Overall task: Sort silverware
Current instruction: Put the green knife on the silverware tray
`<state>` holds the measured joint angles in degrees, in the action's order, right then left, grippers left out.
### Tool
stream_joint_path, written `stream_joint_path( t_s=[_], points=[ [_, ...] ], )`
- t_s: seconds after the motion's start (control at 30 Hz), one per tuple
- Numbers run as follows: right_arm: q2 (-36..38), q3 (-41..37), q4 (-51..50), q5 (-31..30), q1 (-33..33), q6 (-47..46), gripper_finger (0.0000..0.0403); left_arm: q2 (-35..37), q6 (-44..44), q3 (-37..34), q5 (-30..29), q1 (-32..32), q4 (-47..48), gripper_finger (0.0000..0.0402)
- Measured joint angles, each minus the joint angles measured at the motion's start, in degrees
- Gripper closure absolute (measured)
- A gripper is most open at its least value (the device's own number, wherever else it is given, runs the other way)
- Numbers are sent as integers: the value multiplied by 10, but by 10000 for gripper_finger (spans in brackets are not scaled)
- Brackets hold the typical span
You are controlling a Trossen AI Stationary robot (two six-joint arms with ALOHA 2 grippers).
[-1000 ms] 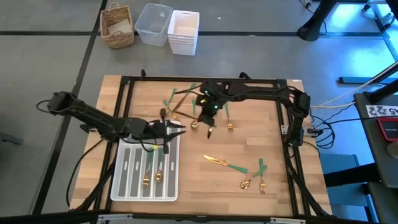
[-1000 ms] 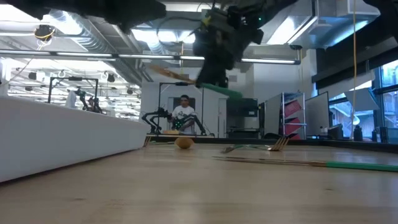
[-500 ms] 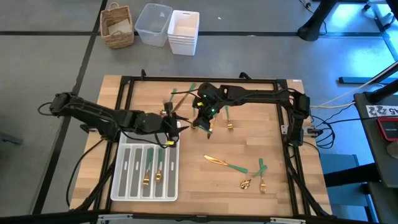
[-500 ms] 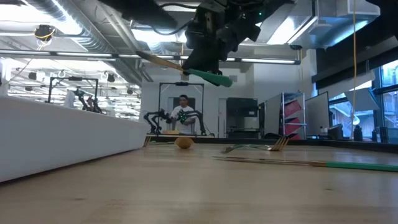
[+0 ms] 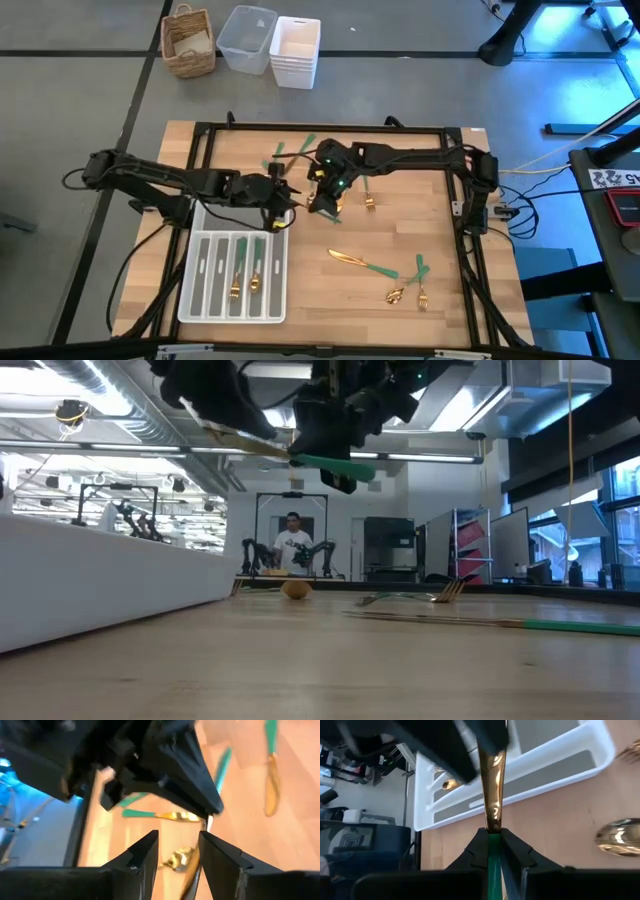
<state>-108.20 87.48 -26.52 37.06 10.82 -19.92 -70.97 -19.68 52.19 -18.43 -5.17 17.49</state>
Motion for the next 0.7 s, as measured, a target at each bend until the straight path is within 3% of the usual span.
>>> stream_joint_path(
  t_s=[0.27, 0.7],
  points=[
    [0, 0, -1, 5, -8, -1, 377, -9, -1, 0, 58, 9, 1, 270],
    [0, 0, 1, 11, -7, 0, 377, -6, 22, 0, 72, 7, -43, 270]
  ],
)
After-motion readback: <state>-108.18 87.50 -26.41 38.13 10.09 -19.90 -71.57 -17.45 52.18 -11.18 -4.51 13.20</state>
